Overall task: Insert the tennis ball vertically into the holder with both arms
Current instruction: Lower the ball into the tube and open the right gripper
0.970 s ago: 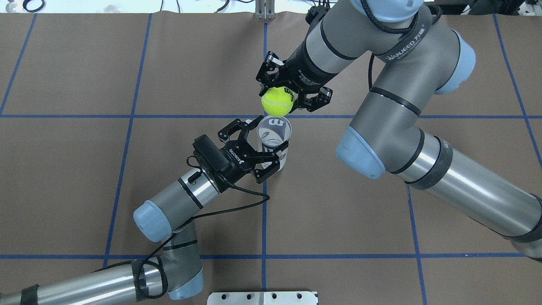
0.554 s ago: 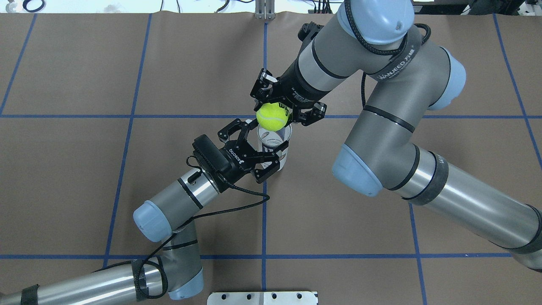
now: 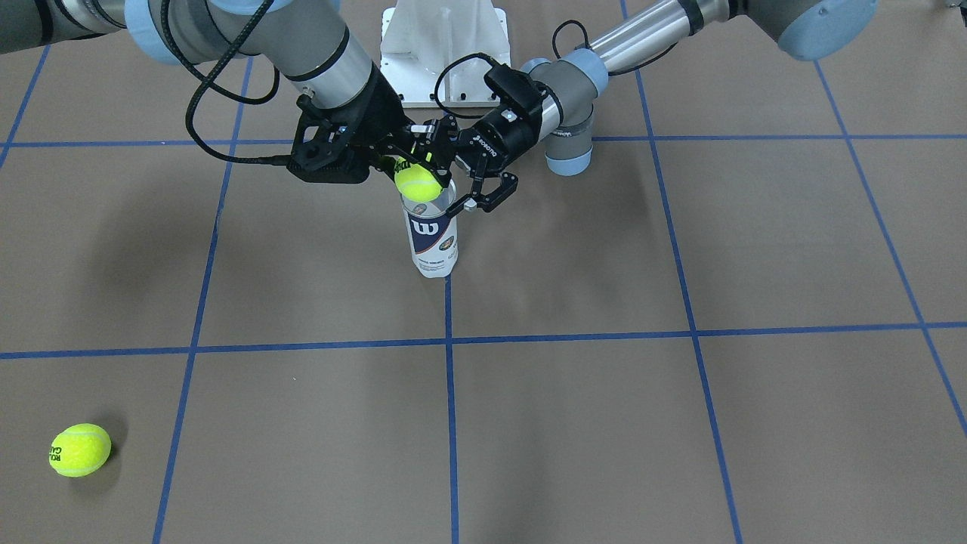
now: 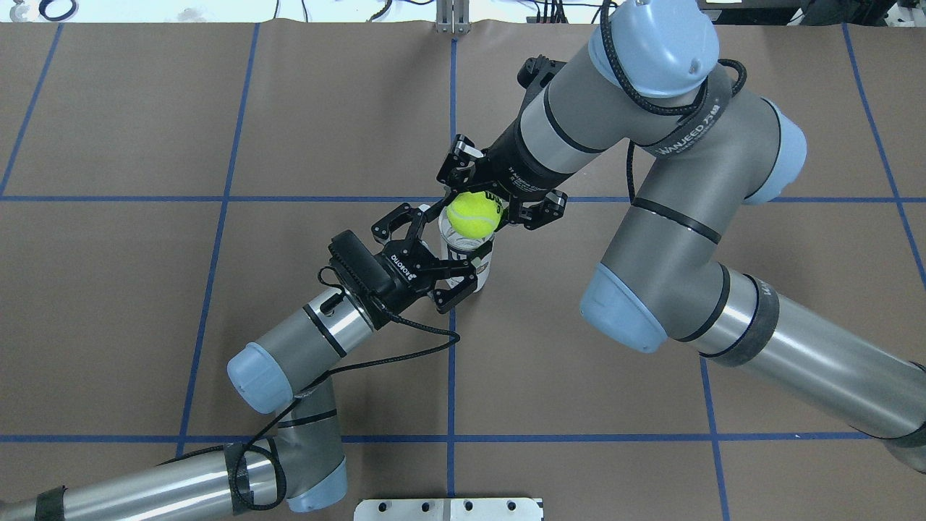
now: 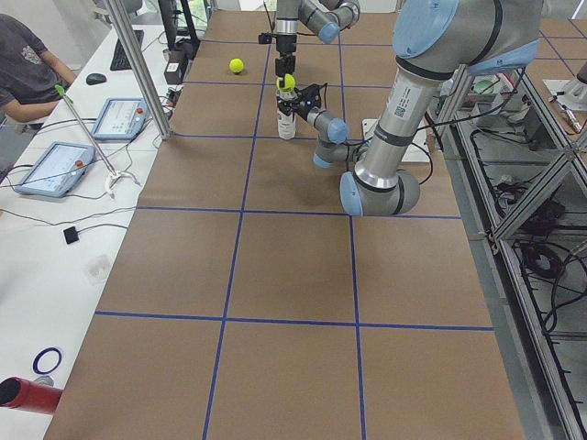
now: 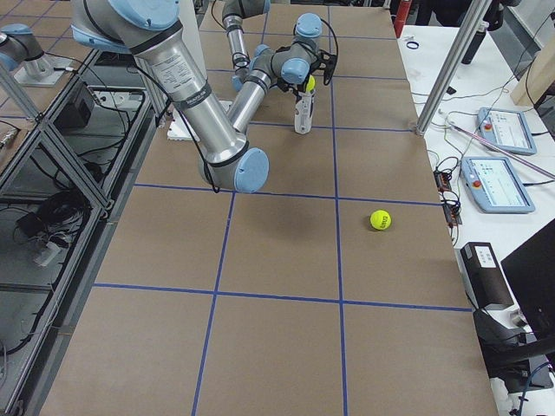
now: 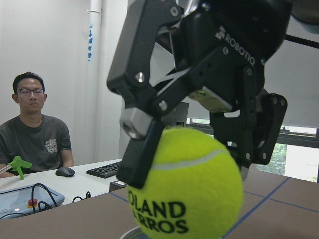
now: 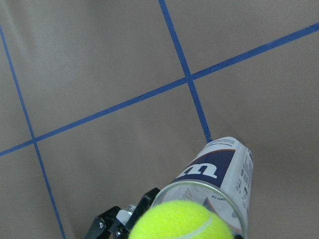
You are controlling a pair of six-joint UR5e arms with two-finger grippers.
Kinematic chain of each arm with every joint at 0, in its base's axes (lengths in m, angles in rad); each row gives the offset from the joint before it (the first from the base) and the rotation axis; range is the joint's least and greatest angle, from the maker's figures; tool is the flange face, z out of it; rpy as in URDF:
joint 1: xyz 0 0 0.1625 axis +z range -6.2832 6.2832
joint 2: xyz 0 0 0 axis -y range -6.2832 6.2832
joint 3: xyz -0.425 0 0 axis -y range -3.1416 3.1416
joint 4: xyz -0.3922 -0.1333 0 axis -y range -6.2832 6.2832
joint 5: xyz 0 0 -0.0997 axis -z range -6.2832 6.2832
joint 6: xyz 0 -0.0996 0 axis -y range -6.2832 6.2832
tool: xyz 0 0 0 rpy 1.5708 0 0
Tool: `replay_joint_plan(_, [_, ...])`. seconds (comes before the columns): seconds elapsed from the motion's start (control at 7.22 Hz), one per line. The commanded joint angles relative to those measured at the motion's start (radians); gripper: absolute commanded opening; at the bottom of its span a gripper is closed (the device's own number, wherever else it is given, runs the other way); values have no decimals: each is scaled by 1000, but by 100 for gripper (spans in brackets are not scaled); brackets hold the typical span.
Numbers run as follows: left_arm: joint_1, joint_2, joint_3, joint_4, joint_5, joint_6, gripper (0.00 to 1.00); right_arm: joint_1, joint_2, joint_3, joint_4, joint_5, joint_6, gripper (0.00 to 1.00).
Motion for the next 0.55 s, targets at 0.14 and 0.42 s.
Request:
replay_joint_plan(0.14, [0, 0, 1, 0, 0, 0, 87, -11, -2, -1, 0, -3, 0, 51])
replay_joint_plan(0.42, [0, 0, 1, 0, 0, 0, 87, -14, -4, -2, 0, -14, 0, 98])
